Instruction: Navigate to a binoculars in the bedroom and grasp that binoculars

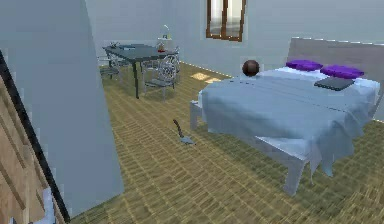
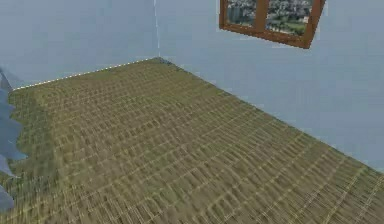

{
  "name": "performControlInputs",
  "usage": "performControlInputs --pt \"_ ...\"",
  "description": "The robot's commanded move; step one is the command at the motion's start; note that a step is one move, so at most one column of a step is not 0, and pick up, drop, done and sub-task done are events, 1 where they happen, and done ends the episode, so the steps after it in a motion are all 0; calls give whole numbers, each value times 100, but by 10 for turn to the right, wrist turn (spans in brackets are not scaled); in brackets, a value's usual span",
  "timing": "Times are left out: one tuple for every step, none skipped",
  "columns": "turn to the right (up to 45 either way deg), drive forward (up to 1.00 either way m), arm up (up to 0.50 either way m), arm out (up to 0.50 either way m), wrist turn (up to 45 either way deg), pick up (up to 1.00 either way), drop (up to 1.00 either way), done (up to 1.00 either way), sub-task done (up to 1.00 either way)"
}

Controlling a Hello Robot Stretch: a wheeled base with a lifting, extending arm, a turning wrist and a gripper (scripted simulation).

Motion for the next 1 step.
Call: performControlInputs --pt "0 55 0 0 0 0 0 0 0"
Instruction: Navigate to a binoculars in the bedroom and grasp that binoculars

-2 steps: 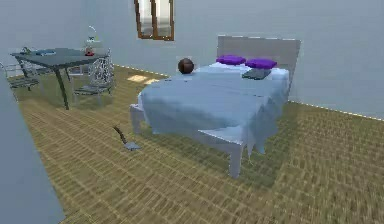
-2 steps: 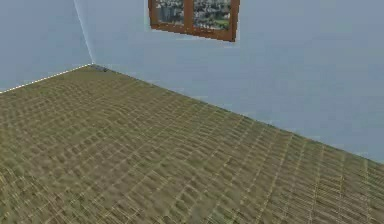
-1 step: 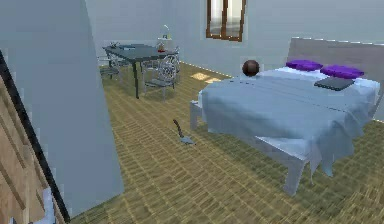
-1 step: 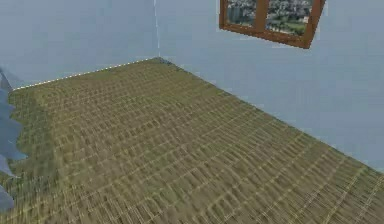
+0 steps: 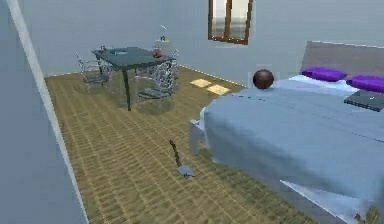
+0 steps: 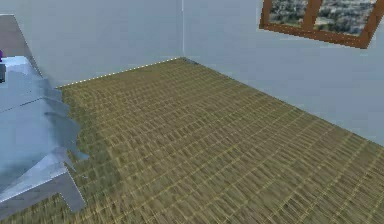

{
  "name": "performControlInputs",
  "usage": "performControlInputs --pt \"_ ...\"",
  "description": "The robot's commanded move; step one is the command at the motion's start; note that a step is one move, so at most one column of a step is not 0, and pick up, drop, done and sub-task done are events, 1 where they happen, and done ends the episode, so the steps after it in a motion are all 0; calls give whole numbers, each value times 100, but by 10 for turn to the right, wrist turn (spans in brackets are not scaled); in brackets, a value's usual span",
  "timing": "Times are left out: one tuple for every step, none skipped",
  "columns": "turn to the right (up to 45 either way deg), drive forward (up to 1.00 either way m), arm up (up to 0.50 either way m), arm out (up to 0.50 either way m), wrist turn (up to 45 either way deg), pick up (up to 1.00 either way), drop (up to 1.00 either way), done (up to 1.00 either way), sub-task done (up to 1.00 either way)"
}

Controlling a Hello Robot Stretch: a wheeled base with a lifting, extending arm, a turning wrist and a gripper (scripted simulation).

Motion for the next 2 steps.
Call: performControlInputs --pt "-60 0 0 0 0 0 0 0 0" --pt "0 100 0 0 0 0 0 0 0"
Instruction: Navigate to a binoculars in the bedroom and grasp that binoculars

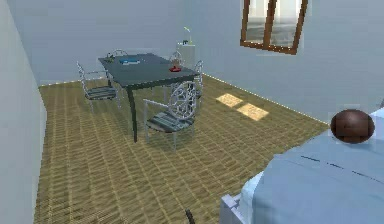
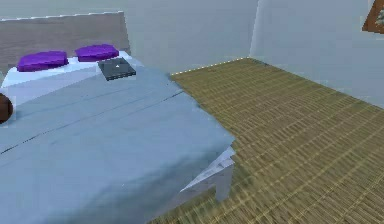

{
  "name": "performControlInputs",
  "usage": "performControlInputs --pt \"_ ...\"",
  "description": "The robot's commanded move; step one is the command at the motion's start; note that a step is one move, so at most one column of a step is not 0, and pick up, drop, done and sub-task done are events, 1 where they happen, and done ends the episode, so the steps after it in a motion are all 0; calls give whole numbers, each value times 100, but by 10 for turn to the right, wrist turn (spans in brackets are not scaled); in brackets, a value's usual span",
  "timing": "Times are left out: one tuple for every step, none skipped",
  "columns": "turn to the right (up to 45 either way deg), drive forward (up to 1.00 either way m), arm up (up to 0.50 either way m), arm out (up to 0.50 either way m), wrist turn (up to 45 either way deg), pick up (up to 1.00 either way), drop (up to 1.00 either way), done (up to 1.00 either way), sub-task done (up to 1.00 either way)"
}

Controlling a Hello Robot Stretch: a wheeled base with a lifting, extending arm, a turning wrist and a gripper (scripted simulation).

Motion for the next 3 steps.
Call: performControlInputs --pt "-90 0 0 0 0 0 0 0 0" --pt "0 15 0 0 0 0 0 0 0" --pt "-210 0 0 0 0 0 0 0 0"
